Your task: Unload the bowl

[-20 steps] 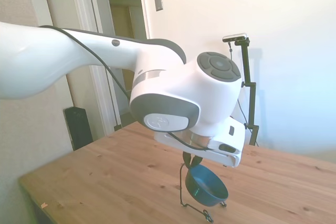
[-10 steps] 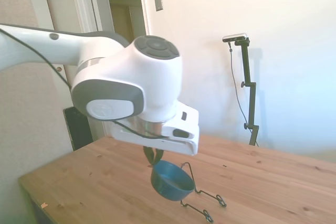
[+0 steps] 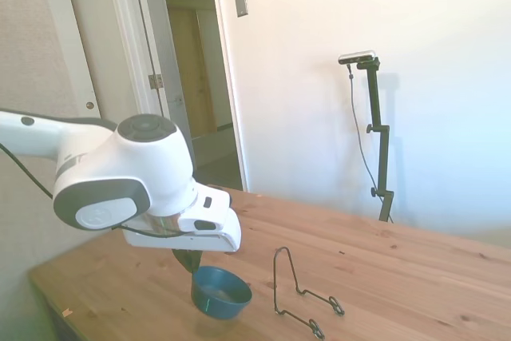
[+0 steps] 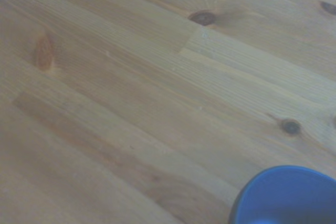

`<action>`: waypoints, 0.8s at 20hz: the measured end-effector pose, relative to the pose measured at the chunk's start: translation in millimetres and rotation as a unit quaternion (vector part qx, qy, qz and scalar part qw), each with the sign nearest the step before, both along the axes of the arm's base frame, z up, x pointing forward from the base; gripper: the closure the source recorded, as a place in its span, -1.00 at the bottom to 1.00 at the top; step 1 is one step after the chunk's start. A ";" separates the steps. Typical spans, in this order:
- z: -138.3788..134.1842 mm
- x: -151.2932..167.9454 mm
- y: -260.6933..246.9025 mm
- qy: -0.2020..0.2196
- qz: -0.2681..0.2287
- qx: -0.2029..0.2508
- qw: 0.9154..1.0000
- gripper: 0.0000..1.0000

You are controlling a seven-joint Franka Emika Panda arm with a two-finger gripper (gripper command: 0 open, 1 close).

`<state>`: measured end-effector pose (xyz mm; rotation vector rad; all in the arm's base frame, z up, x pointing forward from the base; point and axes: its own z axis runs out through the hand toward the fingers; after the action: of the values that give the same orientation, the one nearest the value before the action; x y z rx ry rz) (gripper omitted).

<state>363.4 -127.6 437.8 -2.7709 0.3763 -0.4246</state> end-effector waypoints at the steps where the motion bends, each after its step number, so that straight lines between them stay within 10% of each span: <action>1: -9.8 3.6 9.9 -0.008 -0.002 -0.007 1.000 1.00; 11: -60.6 35.1 87.4 -0.011 -0.013 -0.029 0.999 1.00; 12: -63.2 36.0 87.4 -0.009 -0.016 -0.030 0.999 -1.00; 16: -65.6 36.8 85.8 -0.008 -0.021 -0.030 0.999 -1.00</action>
<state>400.1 -41.8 372.2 -2.8206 0.4244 -0.4762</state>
